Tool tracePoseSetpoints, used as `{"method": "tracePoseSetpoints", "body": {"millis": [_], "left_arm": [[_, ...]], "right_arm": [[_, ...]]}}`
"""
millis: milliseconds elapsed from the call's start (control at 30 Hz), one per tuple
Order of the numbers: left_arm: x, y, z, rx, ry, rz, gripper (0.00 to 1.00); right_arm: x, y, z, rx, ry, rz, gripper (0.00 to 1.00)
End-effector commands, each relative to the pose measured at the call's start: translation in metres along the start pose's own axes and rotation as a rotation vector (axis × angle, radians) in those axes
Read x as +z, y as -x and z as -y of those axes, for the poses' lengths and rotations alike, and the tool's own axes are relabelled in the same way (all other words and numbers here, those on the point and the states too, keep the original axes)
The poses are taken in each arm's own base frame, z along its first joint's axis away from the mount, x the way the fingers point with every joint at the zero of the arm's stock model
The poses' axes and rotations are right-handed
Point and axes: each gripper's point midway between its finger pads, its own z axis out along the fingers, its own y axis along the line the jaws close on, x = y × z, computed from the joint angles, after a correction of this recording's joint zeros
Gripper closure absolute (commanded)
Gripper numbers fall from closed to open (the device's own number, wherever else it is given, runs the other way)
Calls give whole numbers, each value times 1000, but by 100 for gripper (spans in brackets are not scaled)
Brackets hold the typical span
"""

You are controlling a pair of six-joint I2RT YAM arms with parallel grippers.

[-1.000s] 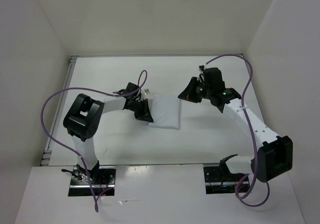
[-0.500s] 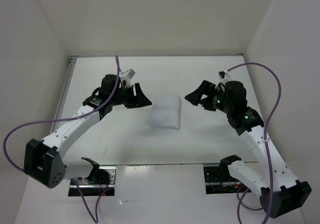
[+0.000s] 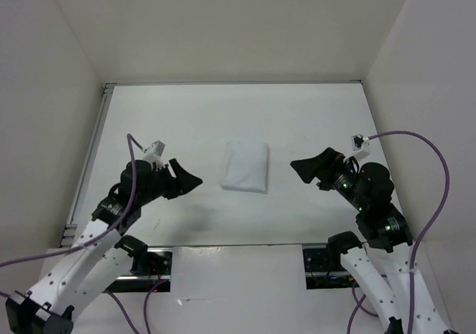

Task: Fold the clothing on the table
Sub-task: Fold the skirt

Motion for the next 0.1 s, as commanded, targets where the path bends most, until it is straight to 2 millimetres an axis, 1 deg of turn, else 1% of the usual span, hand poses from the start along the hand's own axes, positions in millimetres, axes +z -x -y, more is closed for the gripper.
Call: {"method": "tracePoseSetpoints", "body": {"millis": [0, 33, 67], "left_arm": [[-9, -4, -11, -51, 28, 37, 33], [-11, -6, -11, -63, 19, 45, 33], [-10, -12, -15, -64, 14, 34, 30]], "right_arm": [[-4, 7, 6, 17, -22, 67, 0], [-6, 10, 3, 12, -9, 81, 0], [-7, 8, 5, 12, -9, 81, 0]]}}
